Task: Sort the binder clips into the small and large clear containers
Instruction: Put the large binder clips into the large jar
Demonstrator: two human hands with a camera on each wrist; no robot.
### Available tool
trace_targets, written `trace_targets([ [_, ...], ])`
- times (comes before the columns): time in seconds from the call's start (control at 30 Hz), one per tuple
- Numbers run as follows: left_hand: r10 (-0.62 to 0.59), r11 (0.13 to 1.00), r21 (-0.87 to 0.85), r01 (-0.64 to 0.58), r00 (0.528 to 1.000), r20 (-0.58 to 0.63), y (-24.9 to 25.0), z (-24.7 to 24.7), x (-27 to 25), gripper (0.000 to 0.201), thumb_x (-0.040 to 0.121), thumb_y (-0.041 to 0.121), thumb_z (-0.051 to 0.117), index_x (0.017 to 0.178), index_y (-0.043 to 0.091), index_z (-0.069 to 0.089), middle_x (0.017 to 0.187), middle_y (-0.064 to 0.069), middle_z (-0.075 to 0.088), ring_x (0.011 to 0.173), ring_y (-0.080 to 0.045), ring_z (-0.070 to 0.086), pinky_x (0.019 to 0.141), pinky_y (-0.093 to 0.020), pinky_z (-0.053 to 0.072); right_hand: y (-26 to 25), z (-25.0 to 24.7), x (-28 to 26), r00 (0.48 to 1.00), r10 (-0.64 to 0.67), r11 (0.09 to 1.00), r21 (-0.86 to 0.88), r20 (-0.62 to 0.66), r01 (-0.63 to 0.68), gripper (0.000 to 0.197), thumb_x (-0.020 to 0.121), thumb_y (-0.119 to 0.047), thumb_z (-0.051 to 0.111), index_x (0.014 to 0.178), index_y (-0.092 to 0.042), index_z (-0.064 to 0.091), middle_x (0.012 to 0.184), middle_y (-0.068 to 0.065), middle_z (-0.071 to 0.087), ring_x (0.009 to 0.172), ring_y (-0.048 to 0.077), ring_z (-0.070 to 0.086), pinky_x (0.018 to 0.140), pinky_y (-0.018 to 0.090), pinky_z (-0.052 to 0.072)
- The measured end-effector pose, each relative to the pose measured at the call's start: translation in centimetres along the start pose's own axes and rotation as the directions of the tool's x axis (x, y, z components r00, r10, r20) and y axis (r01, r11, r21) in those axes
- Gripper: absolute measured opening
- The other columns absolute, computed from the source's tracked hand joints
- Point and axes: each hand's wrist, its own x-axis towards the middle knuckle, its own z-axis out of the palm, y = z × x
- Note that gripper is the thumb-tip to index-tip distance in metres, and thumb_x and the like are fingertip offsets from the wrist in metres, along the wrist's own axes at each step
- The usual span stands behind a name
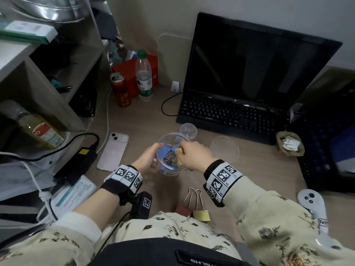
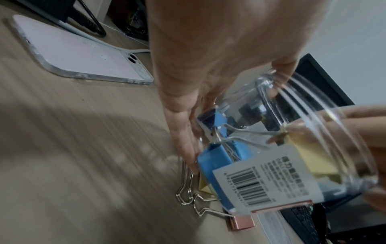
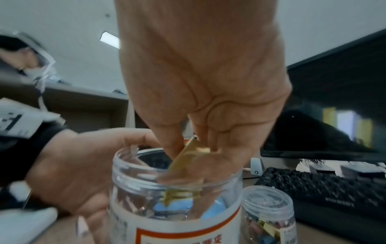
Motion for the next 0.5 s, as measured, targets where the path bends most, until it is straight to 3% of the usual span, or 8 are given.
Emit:
trace_targets([
  [0.17,-0.013,1.000,-0.021,0.014,0.999,0.031,0.2,0.1,0.0,0.026,0.095,0.041,0.042,0.101,0.022,0.059,0.077,-0.004,0.056,0.065,-0.019,0.052,0.074,-0.033,0.045,-0.3,0.9,0.4,1.000,0.008,0.962,-0.273,0.000,-0.008,0.032,0.100,-0.030,0.037,0.120,-0.016,0.058,0.122,0.007,0.059,0.109,0.029,0.058,0.076,0.034,0.040],
  [0.3,-0.014,1.000,-0.013,0.014,1.000,0.024,0.2,0.0,0.0,0.038,0.093,0.045,0.043,0.118,0.018,0.055,0.086,-0.003,0.061,0.068,-0.020,0.057,0.074,-0.033,0.048,0.0,1.6,0.8,0.995,-0.090,0.918,-0.391,-0.048,0.064,0.040,0.091,-0.020,0.047,0.130,-0.017,0.057,0.146,-0.001,0.041,0.131,0.022,0.036,0.096,0.037,0.034],
  [0.4,-0.014,1.000,-0.021,0.015,1.000,0.019,0.2,-0.1,0.0,0.037,0.093,0.045,0.042,0.117,0.020,0.055,0.089,-0.002,0.062,0.072,-0.022,0.059,0.078,-0.036,0.048,0.3,1.6,0.8,0.988,-0.128,0.924,-0.371,-0.081,0.089,0.040,0.090,-0.019,0.049,0.128,-0.017,0.059,0.147,-0.002,0.039,0.133,0.022,0.031,0.098,0.036,0.031],
  [0.5,-0.015,0.999,-0.036,0.015,1.000,0.007,0.3,-0.1,0.0,0.029,0.094,0.042,0.041,0.105,0.019,0.056,0.079,-0.003,0.062,0.068,-0.022,0.059,0.077,-0.035,0.049,0.5,1.5,0.4,0.972,-0.183,0.928,-0.351,-0.146,0.122,0.037,0.090,-0.018,0.049,0.125,-0.016,0.062,0.143,0.001,0.042,0.131,0.024,0.033,0.097,0.036,0.030],
])
